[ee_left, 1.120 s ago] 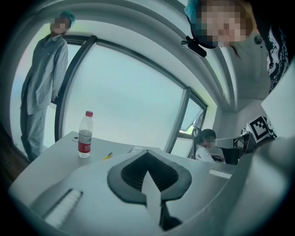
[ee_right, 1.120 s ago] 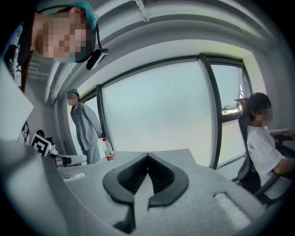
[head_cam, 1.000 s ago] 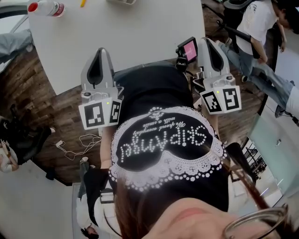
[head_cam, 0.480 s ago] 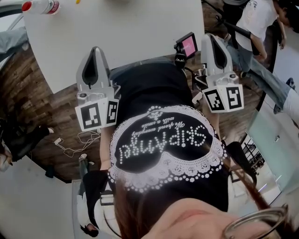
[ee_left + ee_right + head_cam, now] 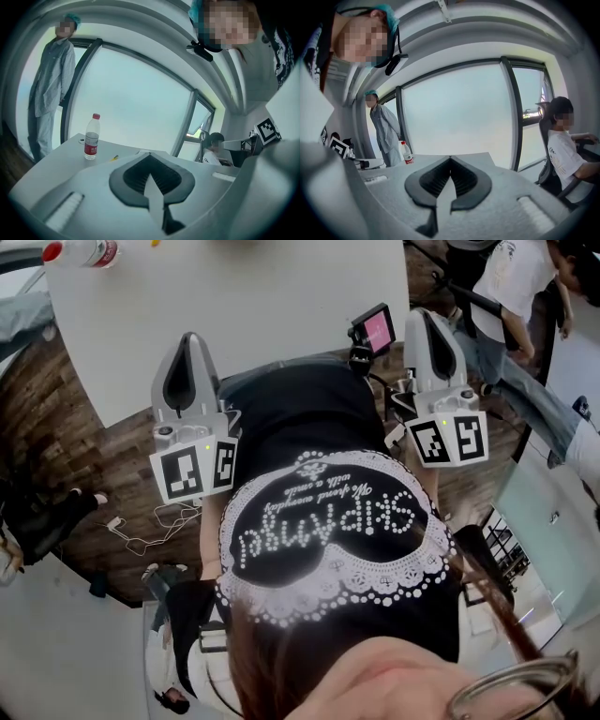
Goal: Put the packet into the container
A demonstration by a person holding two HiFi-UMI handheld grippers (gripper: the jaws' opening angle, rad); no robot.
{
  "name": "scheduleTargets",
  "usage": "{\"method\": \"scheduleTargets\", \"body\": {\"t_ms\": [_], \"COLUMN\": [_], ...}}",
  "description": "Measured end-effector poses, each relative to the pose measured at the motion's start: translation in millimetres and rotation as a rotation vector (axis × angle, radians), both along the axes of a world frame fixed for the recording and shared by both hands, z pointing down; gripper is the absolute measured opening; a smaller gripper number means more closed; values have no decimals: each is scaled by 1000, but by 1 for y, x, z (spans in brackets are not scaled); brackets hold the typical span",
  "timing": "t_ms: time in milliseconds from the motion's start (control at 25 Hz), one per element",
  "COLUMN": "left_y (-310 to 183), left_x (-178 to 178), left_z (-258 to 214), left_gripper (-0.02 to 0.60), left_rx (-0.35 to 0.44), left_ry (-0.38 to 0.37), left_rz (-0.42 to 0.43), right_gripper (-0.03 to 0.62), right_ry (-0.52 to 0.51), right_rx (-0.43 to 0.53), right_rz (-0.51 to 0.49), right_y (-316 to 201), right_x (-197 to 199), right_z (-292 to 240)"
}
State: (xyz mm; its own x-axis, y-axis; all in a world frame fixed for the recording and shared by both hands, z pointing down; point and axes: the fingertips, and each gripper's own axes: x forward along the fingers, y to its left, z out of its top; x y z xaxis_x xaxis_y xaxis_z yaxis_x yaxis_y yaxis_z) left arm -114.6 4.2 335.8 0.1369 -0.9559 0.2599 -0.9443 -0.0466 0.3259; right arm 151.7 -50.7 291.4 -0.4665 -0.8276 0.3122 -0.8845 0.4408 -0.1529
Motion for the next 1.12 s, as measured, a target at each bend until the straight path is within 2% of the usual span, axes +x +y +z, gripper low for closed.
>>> {"method": "scheduleTargets", "body": {"t_ms": [1120], "left_y": [3], "left_x": [-4], "left_z": [-2], "left_gripper": [3], "left_rx": [15], "left_ry": [-4], "left_rz": [-18], "right_gripper": [-5], "right_ry": [-9], "right_rx": [8], "right_rz": [-16], "right_y": [2], "right_x": [-5], "right_z": [1]}}
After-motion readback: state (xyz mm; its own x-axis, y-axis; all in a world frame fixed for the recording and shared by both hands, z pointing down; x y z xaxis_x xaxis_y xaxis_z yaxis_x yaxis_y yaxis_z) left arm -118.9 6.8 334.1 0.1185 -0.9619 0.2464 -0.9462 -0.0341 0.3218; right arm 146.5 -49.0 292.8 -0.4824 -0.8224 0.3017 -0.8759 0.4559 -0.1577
